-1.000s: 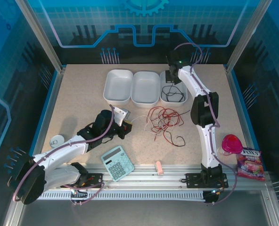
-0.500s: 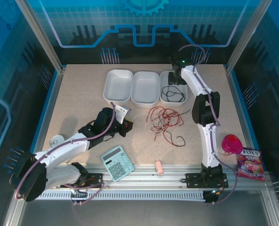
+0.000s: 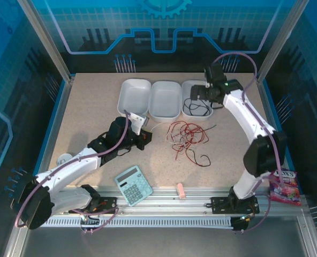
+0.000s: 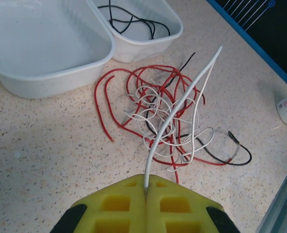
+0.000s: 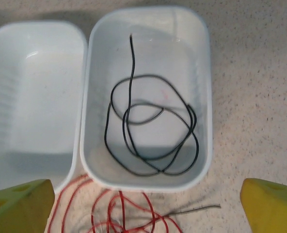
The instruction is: Untangle the cables
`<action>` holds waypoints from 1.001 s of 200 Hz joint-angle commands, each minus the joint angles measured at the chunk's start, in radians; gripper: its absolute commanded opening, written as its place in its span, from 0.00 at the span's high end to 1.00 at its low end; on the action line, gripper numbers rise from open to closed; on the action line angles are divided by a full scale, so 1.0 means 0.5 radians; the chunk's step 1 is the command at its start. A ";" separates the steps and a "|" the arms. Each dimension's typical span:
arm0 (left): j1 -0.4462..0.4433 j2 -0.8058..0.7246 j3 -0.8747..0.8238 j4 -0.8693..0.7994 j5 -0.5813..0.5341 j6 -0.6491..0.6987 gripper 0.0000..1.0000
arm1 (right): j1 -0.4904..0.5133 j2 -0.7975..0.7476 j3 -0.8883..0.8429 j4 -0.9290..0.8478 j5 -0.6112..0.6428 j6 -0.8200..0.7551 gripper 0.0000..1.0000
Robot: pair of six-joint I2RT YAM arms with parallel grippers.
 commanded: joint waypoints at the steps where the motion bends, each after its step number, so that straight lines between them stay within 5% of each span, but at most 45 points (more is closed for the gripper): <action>1: -0.012 -0.030 0.059 -0.030 0.016 -0.050 1.00 | 0.047 -0.234 -0.346 0.185 0.004 0.137 0.00; 58: -0.013 -0.012 0.037 -0.040 -0.124 -0.173 1.00 | 0.174 -0.751 -0.986 -0.034 0.109 0.430 0.00; 125: -0.012 0.004 -0.026 0.019 -0.382 -0.455 1.00 | 0.516 -1.146 -1.500 -0.349 0.160 0.982 0.39; 200: -0.014 0.127 -0.019 0.069 -0.339 -0.543 1.00 | 0.723 -1.323 -1.946 -0.160 0.055 1.655 0.43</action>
